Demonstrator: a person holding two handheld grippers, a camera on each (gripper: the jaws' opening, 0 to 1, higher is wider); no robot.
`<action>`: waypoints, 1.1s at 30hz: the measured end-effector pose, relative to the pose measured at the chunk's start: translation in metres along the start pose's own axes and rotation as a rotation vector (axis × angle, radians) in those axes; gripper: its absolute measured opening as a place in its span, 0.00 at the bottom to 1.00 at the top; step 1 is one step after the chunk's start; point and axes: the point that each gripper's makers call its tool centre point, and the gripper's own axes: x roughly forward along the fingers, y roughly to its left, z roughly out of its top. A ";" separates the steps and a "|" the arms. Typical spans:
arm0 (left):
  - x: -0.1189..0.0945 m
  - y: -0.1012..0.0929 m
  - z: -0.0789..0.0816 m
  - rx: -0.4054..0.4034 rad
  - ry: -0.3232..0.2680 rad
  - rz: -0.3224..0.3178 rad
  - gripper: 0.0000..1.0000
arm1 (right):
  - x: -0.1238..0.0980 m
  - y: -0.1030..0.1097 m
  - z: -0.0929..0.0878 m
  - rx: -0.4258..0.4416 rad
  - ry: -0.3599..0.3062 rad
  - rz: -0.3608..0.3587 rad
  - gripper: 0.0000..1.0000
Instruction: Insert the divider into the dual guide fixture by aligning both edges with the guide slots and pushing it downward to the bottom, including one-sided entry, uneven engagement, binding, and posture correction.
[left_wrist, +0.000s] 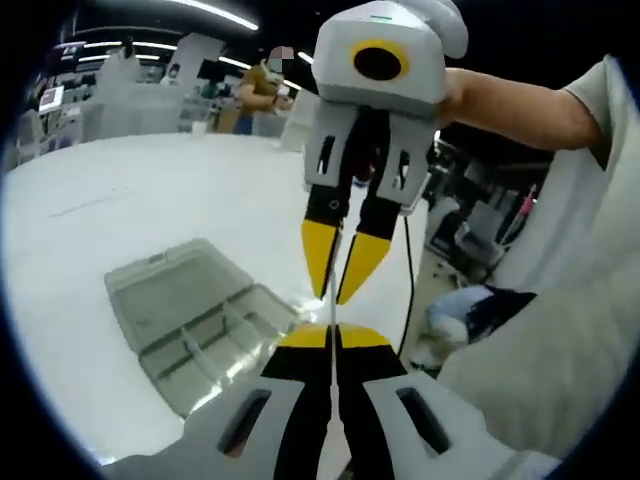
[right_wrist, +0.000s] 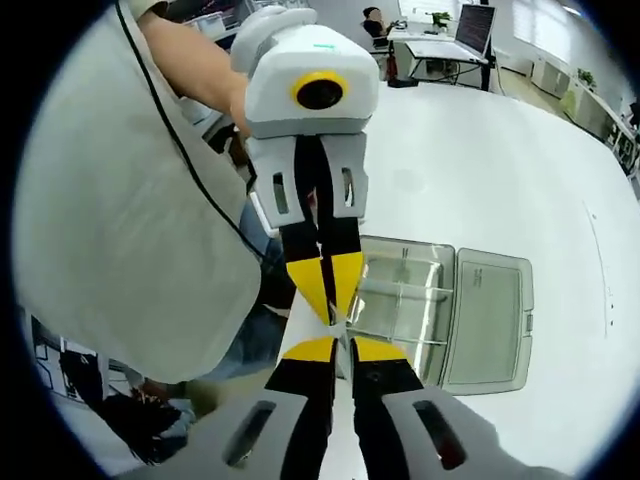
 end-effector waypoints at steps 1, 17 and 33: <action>0.000 0.001 -0.001 -0.001 0.000 0.000 0.00 | 0.000 0.001 0.000 0.007 -0.003 0.003 0.00; 0.003 0.007 -0.006 0.022 0.020 0.001 0.01 | 0.001 0.002 0.002 0.169 0.005 0.014 0.00; 0.010 0.006 -0.014 0.066 0.074 0.002 0.01 | 0.004 0.004 0.001 0.270 0.034 -0.010 0.00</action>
